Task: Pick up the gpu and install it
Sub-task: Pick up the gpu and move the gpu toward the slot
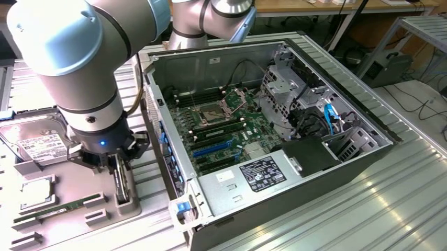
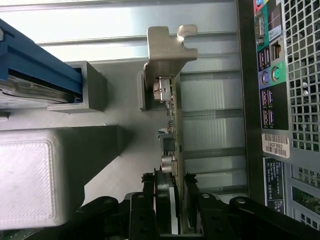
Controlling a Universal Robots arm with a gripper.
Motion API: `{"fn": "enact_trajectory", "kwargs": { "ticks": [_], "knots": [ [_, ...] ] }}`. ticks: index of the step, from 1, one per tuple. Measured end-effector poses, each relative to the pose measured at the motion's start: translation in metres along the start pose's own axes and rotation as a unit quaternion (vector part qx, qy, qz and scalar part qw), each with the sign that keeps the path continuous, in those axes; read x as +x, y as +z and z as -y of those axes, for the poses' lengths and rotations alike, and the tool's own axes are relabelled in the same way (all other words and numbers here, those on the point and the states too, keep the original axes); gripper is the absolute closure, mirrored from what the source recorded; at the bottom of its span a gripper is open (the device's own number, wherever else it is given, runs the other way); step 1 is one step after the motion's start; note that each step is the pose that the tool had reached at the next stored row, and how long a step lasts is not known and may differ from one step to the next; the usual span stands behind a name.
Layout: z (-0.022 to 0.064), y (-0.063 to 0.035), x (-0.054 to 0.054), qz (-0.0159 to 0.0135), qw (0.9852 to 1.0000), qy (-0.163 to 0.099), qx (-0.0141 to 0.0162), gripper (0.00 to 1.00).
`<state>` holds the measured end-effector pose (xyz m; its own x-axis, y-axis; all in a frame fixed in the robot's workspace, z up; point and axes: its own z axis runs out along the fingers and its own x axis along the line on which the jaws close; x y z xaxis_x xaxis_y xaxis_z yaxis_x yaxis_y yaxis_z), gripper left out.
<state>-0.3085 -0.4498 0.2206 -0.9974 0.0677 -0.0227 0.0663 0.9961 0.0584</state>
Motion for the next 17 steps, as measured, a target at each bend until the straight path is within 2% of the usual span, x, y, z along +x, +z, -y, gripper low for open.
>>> {"fn": "enact_trajectory", "kwargs": {
  "ticks": [17],
  "knots": [
    [0.0031, 0.0008, 0.0065, 0.0045, 1.0000, 0.000, -0.0003, 0.64]
  ]
}}
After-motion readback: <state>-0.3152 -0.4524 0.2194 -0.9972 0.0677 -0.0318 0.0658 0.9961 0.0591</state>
